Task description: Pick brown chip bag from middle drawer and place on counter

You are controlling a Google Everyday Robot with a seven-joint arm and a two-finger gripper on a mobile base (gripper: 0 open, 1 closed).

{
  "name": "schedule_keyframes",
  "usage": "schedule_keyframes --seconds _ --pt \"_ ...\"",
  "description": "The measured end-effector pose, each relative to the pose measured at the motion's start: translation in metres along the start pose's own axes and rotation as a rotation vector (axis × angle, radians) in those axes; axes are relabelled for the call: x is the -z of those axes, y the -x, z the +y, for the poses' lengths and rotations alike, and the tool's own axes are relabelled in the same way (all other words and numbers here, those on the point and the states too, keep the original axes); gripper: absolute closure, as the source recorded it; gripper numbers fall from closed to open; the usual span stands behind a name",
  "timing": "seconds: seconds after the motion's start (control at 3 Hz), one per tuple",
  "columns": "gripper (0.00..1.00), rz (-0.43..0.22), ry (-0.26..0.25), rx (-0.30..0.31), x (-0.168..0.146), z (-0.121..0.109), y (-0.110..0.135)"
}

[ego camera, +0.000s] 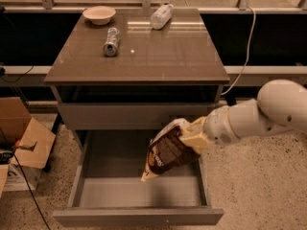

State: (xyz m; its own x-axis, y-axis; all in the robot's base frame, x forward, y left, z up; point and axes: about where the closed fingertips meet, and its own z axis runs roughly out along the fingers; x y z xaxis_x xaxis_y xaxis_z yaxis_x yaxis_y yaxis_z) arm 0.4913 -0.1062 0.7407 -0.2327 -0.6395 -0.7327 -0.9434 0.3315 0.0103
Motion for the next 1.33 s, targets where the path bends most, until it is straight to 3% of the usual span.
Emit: schedule_keyframes --seconds 0.67,1.0,1.33 --pt "1.00 -0.079 -0.123 0.340 0.111 -0.027 0.108" --pt "1.00 -0.123 -0.182 0.468 0.155 -0.052 0.155" --pt "1.00 -0.134 -0.240 0.516 0.178 -0.097 0.187"
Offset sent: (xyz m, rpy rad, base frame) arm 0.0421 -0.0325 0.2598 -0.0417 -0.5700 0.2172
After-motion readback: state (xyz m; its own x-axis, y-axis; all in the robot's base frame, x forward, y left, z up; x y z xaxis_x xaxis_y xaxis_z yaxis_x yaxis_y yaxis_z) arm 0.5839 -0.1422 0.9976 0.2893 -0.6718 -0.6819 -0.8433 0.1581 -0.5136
